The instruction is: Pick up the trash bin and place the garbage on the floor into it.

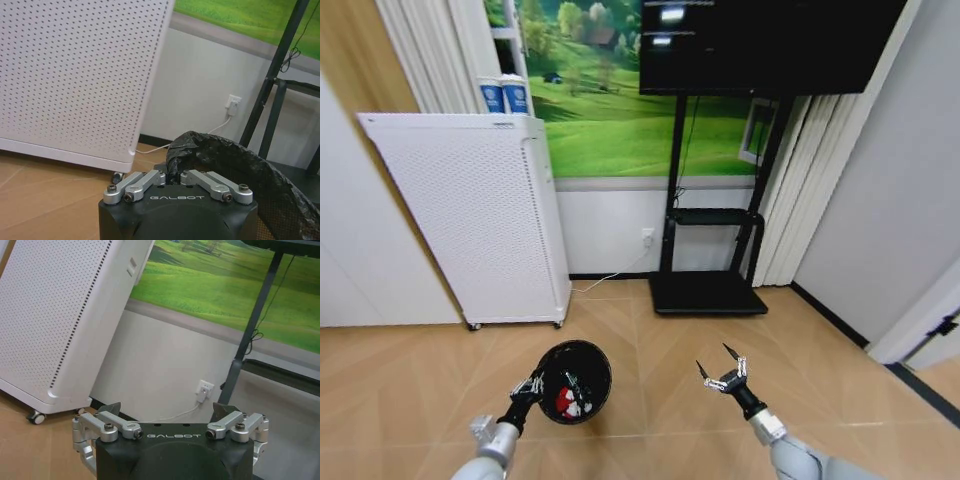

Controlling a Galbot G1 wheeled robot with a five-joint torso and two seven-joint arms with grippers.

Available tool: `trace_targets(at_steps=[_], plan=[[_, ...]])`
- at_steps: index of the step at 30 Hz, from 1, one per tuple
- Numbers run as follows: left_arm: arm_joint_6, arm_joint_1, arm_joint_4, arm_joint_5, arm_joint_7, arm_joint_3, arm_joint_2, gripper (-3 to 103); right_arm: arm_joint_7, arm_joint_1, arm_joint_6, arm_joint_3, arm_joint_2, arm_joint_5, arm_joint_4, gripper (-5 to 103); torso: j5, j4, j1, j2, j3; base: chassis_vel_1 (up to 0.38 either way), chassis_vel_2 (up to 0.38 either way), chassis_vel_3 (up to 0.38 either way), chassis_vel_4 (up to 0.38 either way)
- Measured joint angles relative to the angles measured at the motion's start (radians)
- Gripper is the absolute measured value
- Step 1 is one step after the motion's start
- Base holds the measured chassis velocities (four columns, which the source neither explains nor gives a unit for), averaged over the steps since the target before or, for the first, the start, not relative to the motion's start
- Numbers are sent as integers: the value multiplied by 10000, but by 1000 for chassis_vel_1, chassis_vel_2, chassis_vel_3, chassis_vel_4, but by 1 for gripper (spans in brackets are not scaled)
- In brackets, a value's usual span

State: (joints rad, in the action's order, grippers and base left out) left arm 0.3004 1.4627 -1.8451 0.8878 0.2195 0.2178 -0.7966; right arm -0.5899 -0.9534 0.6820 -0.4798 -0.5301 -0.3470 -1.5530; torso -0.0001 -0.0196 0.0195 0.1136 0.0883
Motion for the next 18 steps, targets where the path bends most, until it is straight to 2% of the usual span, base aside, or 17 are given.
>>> trace_targets(at_steps=[5, 9, 12, 18], plan=[[2, 88, -88, 3, 38, -90, -72, 7, 327, -152, 195, 160, 1, 62, 78, 100, -3, -2, 1, -1, 1, 114, 100, -80, -129], [35, 205, -73, -53, -72, -95, -128, 7, 318, -488, 247, 590, 19, 67, -40, 100, 9, -2, 1, -1, 1, -26, -5, 38, 36], [46, 240, -34, -97, -120, -116, -171, 7, 542, -840, 477, 933, 125, 55, -22, 100, 3, -8, 1, 0, 1, -33, -63, 47, 70], [47, 133, 83, -101, -86, -248, -221, 7, 794, -1506, 790, 1499, 153, 600, 176, 100, -1, -8, 2, -1, 0, 108, -28, -169, 15]])
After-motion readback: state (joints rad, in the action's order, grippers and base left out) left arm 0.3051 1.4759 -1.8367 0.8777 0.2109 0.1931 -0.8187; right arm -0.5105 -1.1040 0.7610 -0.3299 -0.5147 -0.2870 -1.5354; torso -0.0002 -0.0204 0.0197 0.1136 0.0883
